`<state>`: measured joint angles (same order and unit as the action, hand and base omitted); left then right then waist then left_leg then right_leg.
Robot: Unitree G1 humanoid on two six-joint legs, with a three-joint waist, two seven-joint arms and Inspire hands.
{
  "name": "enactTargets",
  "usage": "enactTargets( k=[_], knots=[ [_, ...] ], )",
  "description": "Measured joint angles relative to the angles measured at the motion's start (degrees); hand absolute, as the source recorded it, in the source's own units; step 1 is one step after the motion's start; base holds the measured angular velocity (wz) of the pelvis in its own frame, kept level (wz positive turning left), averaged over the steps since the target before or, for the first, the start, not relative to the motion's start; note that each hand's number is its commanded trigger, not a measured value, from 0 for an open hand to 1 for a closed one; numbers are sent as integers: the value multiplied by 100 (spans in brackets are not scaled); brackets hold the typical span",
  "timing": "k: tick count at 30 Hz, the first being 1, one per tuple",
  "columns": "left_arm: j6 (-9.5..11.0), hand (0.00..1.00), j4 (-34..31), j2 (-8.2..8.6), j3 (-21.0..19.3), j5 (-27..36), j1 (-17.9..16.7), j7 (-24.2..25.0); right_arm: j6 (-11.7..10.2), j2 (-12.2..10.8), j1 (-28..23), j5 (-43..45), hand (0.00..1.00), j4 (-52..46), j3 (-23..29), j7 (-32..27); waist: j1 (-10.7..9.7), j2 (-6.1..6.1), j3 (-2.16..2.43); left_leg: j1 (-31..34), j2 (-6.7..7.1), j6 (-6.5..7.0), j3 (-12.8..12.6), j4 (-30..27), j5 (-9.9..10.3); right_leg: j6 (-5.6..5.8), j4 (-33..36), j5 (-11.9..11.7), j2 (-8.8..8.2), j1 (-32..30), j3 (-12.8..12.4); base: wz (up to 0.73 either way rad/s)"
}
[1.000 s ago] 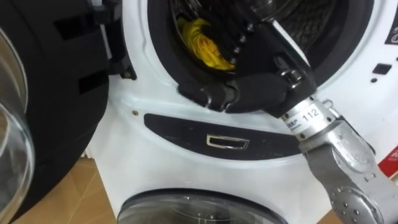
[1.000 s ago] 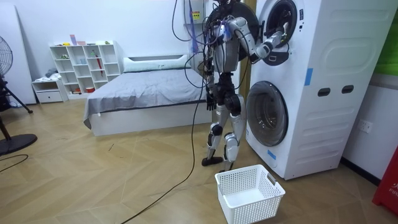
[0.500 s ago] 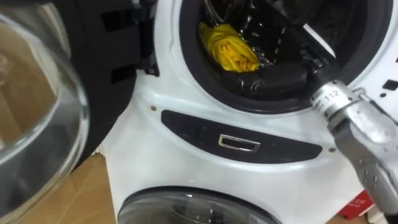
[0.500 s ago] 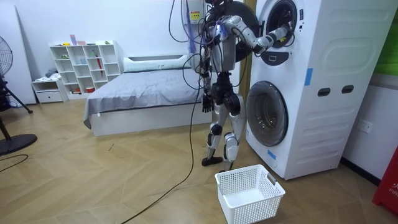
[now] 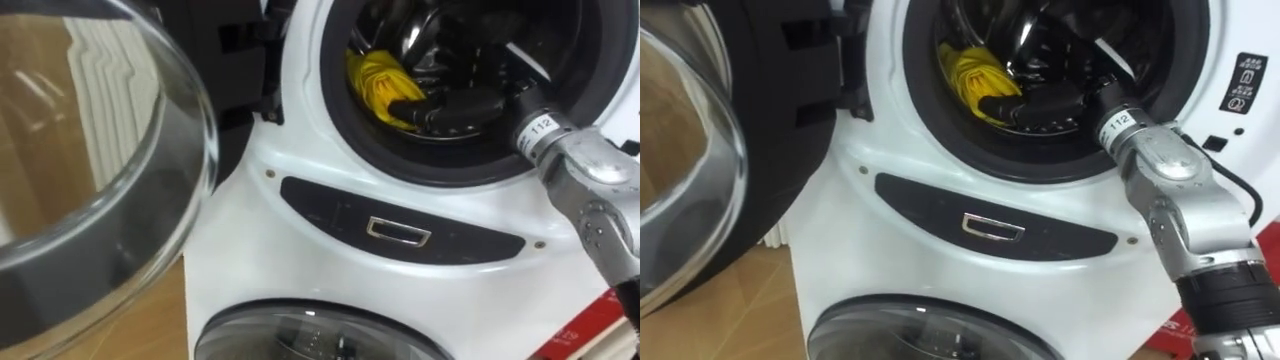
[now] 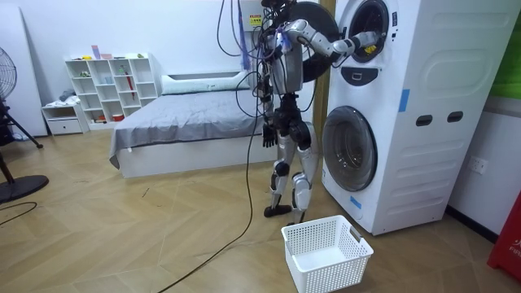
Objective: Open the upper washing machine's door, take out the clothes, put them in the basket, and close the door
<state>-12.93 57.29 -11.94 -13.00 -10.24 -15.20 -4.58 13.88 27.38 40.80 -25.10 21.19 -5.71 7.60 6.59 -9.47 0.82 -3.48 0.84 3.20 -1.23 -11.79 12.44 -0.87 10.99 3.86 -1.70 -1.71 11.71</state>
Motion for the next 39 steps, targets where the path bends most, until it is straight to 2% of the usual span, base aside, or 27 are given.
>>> enactTargets(
  k=[3, 7, 11, 12, 16, 19, 22, 23, 24, 25, 26, 27, 30, 34, 37, 39],
  knots=[
    [-123, 0, -1, -6, -49, -76, -3, -1, 130, -1, 21, 354, 0, 21, 6, 11, 11, -8, 16, 8, 22, 34, -3, -5, -21, 9, 53, -19, -32, -30, 10, 0],
    [-238, 0, -2, -6, -43, -70, 20, -6, 261, -2, 63, 917, 0, 42, -47, 93, 61, 8, 6, 1, 35, 46, -6, -4, -28, 11, 83, -19, -44, -41, -4, 0],
    [-346, 0, -7, -3, -18, -69, 57, -5, 502, 1, 442, 1684, 0, 345, -419, 385, 29, 10, 5, 16, 38, 39, 2, -4, -31, 10, 79, -21, -46, -46, 2, 0],
    [-407, 0, -41, 11, -10, -69, 66, -3, 507, 0, 538, 1824, 0, 462, -506, 490, 23, -17, 23, 19, 38, 34, -9, -3, -35, 7, 79, -23, -46, -54, 0, 0],
    [-527, 0, -196, 3, 0, -67, 63, 8, 570, 2, 693, 1952, 0, 698, -624, 673, 54, -23, 12, 34, 47, 26, -21, 8, -62, 3, 65, -23, -45, -77, -24, -1],
    [-561, 0, -209, -56, 0, -62, 109, 7, 634, 35, 720, 2327, 0, 756, -647, 924, 162, -59, 15, 16, 46, 18, -20, 5, -68, -4, 66, -20, -35, -63, -29, 1],
    [-594, 0, -206, -131, 41, -44, 204, 6, 678, 296, 895, 2750, 0, 768, -842, 1217, 352, -139, -18, -26, 46, 3, 4, 30, -72, -20, 54, -10, -16, -18, -5, 5],
    [-590, 0, -206, -175, 106, -42, 233, 6, 673, 430, 972, 2853, 0, 799, -912, 1281, 445, -182, -38, -59, 45, -6, 18, 47, -76, -24, 46, -7, -6, 20, 10, 7],
    [-592, 0, -204, -225, 170, -29, 231, 7, 670, 471, 1059, 2997, 0, 902, -959, 1319, 499, -210, -60, -101, 18, -15, 53, 49, -76, -30, -22, -8, 12, 104, 57, 13],
    [-595, 0, -203, -254, 208, -12, 226, 7, 671, 485, 1104, 3024, 7, 966, -1008, 1332, 513, -224, -65, -116, -11, -21, 85, 51, -72, -32, -48, -9, 15, 140, 96, 21],
    [-590, 0, -203, -287, 219, 55, 231, 7, 671, 514, 1188, 3082, 56, 1045, -1108, 1447, 532, -244, -73, -129, -10, -30, 147, 53, -65, -29, -50, -6, 17, 167, 130, 17],
    [-585, 0, -199, -295, 220, 98, 245, 7, 668, 523, 1271, 3214, 100, 1076, -1149, 1582, 583, -245, -74, -137, -10, -35, 151, 68, -62, -29, -52, -5, 24, 170, 147, 11],
    [-502, 0, -31, -353, 287, 228, 363, 7, 606, 699, 1318, 3230, 100, 1080, -1334, 1865, 687, -249, -101, -227, -17, -49, 161, 121, -59, -28, -56, -4, 44, 256, 198, 0],
    [-418, 0, 244, -487, 554, 391, 506, 30, 535, 706, 1316, 3225, 100, 985, -1547, 2147, 685, -274, -123, -290, -97, -97, 155, 124, -25, -30, -54, -6, 84, 313, 212, -2],
    [-409, 0, 319, -564, 658, 384, 608, 37, 543, 734, 1315, 3255, 100, 890, -1688, 2161, 688, -288, -141, -322, -103, -145, 152, 122, 0, -38, -48, -5, 113, 340, 218, 0],
    [-366, 0, 374, -593, 716, 383, 711, 38, 542, 735, 1313, 3410, 100, 882, -1717, 1978, 772, -285, -170, -306, -98, -159, 126, 124, -3, -137, -53, 41, 118, 319, 206, -5]
  ],
)
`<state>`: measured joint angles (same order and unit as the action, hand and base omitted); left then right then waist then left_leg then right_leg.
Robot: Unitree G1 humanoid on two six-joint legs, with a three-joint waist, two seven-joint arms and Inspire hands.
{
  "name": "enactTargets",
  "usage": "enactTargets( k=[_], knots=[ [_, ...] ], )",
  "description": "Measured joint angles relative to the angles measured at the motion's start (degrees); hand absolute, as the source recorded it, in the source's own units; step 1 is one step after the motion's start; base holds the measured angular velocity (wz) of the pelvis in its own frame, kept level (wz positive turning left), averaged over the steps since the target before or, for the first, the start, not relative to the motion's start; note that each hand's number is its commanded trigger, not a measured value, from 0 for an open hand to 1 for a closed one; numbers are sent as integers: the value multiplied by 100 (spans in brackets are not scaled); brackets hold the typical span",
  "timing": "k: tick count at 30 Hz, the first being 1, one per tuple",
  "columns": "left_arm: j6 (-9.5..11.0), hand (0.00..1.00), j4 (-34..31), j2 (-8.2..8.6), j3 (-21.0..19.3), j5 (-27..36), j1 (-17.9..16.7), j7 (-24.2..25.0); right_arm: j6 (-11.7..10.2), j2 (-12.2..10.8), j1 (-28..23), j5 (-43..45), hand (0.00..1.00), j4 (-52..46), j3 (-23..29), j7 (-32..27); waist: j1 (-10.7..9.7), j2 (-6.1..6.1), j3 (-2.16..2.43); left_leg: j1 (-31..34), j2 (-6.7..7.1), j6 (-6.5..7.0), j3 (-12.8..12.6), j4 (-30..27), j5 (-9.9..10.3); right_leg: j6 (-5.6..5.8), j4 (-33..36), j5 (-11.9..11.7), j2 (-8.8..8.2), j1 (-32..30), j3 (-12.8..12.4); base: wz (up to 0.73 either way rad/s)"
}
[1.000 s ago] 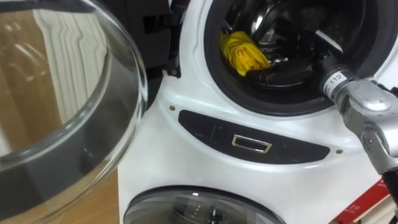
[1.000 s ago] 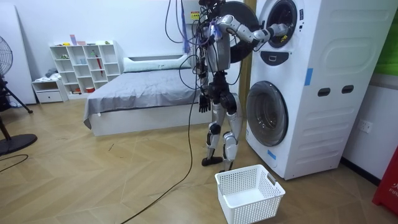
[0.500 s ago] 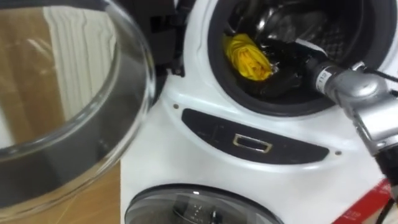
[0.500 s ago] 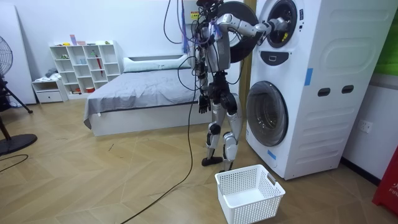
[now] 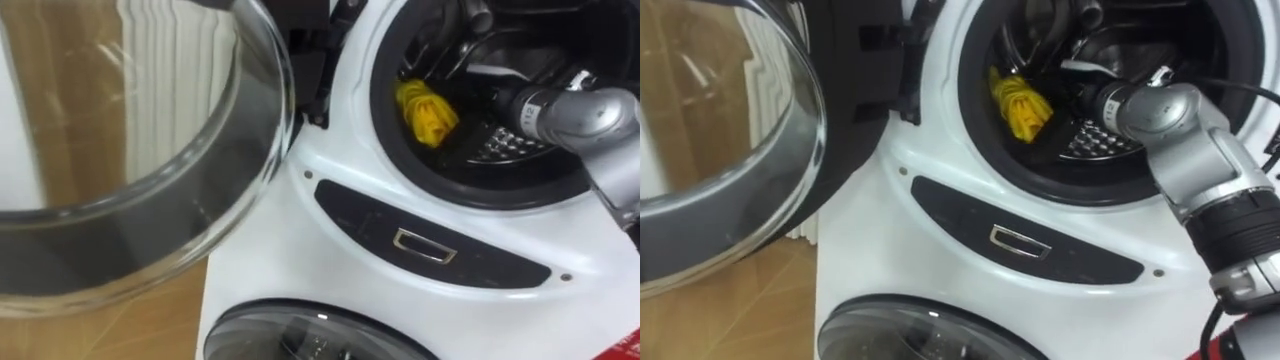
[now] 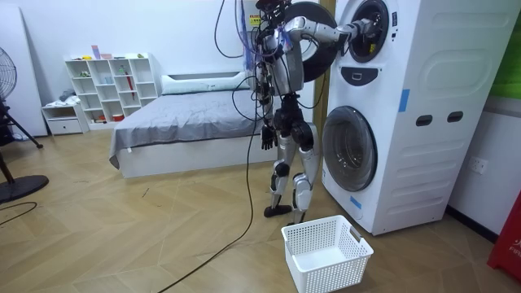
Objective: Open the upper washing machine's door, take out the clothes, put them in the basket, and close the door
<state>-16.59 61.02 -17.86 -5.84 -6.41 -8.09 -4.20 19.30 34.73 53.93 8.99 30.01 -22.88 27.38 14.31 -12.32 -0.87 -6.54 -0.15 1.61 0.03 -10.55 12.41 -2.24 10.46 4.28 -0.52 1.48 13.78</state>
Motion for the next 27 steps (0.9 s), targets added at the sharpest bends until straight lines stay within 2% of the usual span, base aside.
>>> enactTargets(
  k=[3, 8, 13, 18, 22, 24, 27],
  knots=[
    [91, 0, 53, -70, 51, 3, 6, 17, -74, 36, 0, 223, 100, -219, 0, -9, 16, -2, 0, -2, -24, -80, -35, 25, -20, -60, -7, 59, 50, -25, -66, -1],
    [232, 0, 121, -94, 48, 4, 31, 31, -137, 28, -67, 269, 100, -371, 52, -112, 29, -2, 1, -8, -88, -89, -70, 98, -38, -90, -81, 44, 108, -34, -17, -6],
    [391, 0, 304, -88, 52, 12, 195, -7, -362, 50, -99, 132, 100, -405, 172, -97, -8, 2, 3, -20, -152, -129, -91, 114, 7, -90, -92, 45, 170, -39, -21, -4],
    [551, 0, 282, -85, 54, 9, 192, -10, -438, 58, -99, -36, 100, -437, 173, -123, 10, 52, 10, -29, -219, -169, -124, 115, 29, -93, -88, 43, 225, -41, -24, -1],
    [570, 0, 280, -78, 59, 7, 148, -10, -441, 58, -100, -200, 100, -461, 167, -187, 3, 108, 19, -32, -239, -179, -139, 116, 35, -96, -81, 41, 242, -46, -20, -1],
    [593, 0, 252, -71, 101, -50, 69, -10, -423, 62, -113, -146, 100, -782, 167, -251, -18, 152, 43, 19, -238, -179, -191, 126, 35, -100, -64, 40, 258, -131, -134, -13],
    [608, 0, 263, -68, 99, -37, 8, -11, -421, 83, -243, -52, 100, -1319, 220, -380, -145, 187, 79, 72, -238, -178, -249, 111, 35, -107, -63, 35, 250, -211, -134, -8]
  ],
)
